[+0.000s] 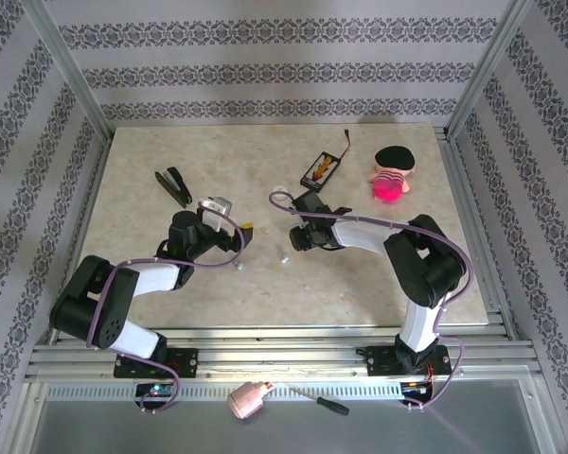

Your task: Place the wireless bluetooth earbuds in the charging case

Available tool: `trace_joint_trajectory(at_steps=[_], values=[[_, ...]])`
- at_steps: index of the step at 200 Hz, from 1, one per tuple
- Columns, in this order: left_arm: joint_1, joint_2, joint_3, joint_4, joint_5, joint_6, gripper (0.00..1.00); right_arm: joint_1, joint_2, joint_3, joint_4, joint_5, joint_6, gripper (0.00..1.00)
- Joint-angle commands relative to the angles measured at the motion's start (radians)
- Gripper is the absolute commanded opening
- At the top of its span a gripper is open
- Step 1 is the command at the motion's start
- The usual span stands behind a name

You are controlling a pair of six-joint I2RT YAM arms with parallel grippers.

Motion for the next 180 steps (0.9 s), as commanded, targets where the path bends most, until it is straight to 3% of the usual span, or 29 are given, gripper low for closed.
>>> trace_joint_trajectory(at_steps=[1,25,49,74,94,131,162,180], values=[[0.007,-0.052,0.045,-0.059,0.016,-0.014,0.99,-0.001,-0.090,-0.021,0.000,-0.032,-0.060,0.33],[0.009,-0.093,0.030,-0.042,0.006,-0.091,0.99,-0.011,-0.178,-0.041,-0.002,-0.137,-0.145,0.32],[0.007,-0.130,0.036,-0.096,0.093,-0.095,0.99,-0.032,-0.261,-0.037,-0.052,-0.257,-0.232,0.31],[-0.025,-0.153,0.051,-0.135,0.178,-0.031,0.99,-0.046,-0.336,-0.016,-0.115,-0.359,-0.319,0.28],[-0.060,-0.153,0.039,-0.126,0.163,0.003,0.99,-0.053,-0.386,0.002,-0.151,-0.412,-0.370,0.23],[-0.066,-0.129,0.083,-0.153,0.318,-0.037,0.99,-0.052,-0.399,0.089,-0.298,-0.480,-0.468,0.20],[-0.067,-0.153,0.028,-0.057,0.384,-0.038,0.99,-0.047,-0.369,0.178,-0.419,-0.535,-0.547,0.18],[-0.067,-0.172,0.018,-0.050,0.465,0.019,0.99,-0.038,-0.339,0.233,-0.481,-0.572,-0.585,0.17]])
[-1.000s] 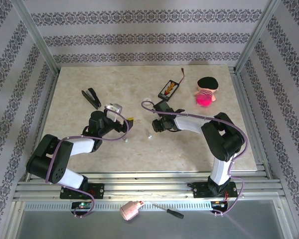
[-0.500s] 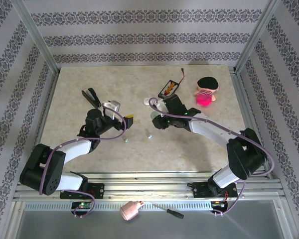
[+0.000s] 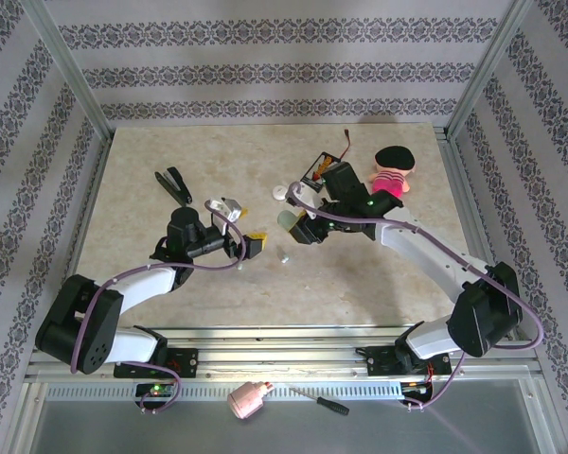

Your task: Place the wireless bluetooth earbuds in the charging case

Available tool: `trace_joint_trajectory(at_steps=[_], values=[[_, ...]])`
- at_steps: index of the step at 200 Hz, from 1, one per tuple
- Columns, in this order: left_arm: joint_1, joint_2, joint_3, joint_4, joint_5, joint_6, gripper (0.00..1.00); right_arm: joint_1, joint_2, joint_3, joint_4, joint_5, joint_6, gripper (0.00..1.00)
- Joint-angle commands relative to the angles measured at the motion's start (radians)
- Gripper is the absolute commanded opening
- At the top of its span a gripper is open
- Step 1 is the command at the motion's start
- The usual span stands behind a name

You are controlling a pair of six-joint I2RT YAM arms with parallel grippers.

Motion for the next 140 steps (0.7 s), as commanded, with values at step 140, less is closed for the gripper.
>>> trace_joint_trajectory(at_steps=[140], values=[[-0.024,0.049,-0.012,0.267,0.434,-0.002,0.66,0.101,0.214,0.345,-0.373,-0.214,-0.311,0.17]])
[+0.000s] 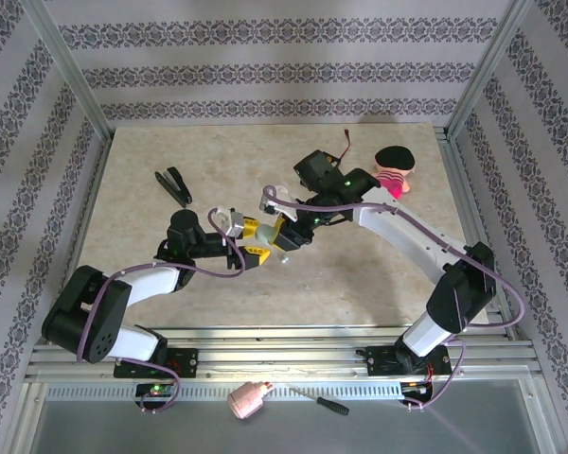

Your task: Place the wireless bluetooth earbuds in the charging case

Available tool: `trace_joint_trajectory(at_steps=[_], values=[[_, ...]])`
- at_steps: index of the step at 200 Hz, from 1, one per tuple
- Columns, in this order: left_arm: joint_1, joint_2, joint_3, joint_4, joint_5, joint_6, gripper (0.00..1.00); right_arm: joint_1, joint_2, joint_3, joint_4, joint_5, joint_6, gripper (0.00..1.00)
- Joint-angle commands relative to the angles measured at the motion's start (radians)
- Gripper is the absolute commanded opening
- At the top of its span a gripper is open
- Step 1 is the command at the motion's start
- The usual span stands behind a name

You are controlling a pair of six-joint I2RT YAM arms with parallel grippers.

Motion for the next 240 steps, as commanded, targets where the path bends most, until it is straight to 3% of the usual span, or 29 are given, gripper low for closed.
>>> trace_joint_trajectory(at_steps=[1,38,125,210,240], values=[[-0.017,-0.017,0.008,0.055,0.055,-0.007,0.66,0.013,0.031,0.050,-0.068,-0.039,-0.059,0.17],[-0.018,-0.017,0.012,0.052,0.067,-0.009,0.56,0.015,0.060,0.077,-0.111,-0.045,-0.088,0.17],[-0.021,-0.013,0.023,0.049,0.071,-0.023,0.46,0.017,0.096,0.110,-0.140,-0.034,-0.111,0.17],[-0.021,0.000,0.025,0.078,0.085,-0.050,0.49,0.019,0.119,0.129,-0.147,-0.030,-0.121,0.17],[-0.020,0.002,0.022,0.085,0.086,-0.055,0.55,0.018,0.118,0.130,-0.146,-0.027,-0.124,0.17]])
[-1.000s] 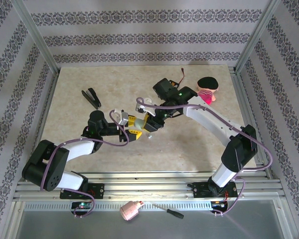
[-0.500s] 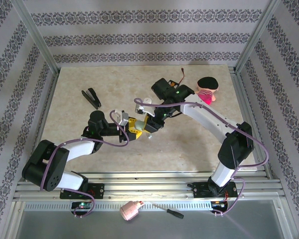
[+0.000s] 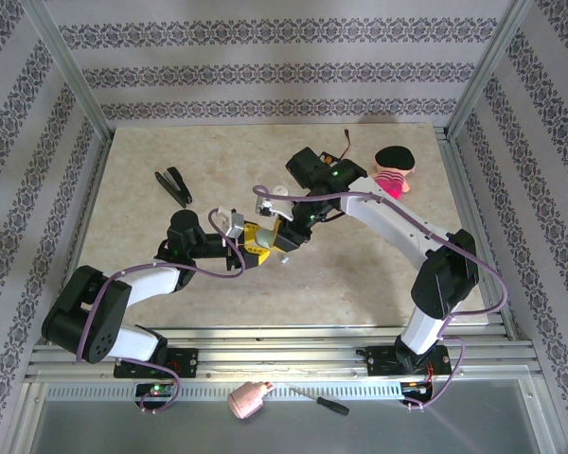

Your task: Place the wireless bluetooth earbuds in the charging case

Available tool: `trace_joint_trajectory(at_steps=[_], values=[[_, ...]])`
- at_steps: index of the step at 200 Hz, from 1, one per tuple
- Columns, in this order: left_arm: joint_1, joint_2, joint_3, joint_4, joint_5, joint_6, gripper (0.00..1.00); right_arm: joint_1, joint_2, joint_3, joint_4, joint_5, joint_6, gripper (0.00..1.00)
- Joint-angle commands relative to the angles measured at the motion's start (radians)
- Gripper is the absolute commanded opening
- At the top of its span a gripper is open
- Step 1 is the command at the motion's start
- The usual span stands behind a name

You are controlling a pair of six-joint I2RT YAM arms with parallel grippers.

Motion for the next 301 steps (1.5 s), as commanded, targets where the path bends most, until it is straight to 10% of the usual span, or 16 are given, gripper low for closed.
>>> trace_joint_trajectory(at_steps=[1,198,301], values=[[-0.014,0.003,0.022,0.068,0.039,-0.013,0.55,0.014,0.012,0.026,-0.006,-0.021,-0.028,0.17],[-0.014,-0.001,0.014,0.047,0.032,0.013,0.40,-0.002,-0.046,-0.043,0.070,-0.017,-0.001,0.18],[-0.015,-0.017,0.005,0.012,0.030,0.087,0.26,-0.054,-0.093,-0.111,0.240,-0.009,0.172,0.52]])
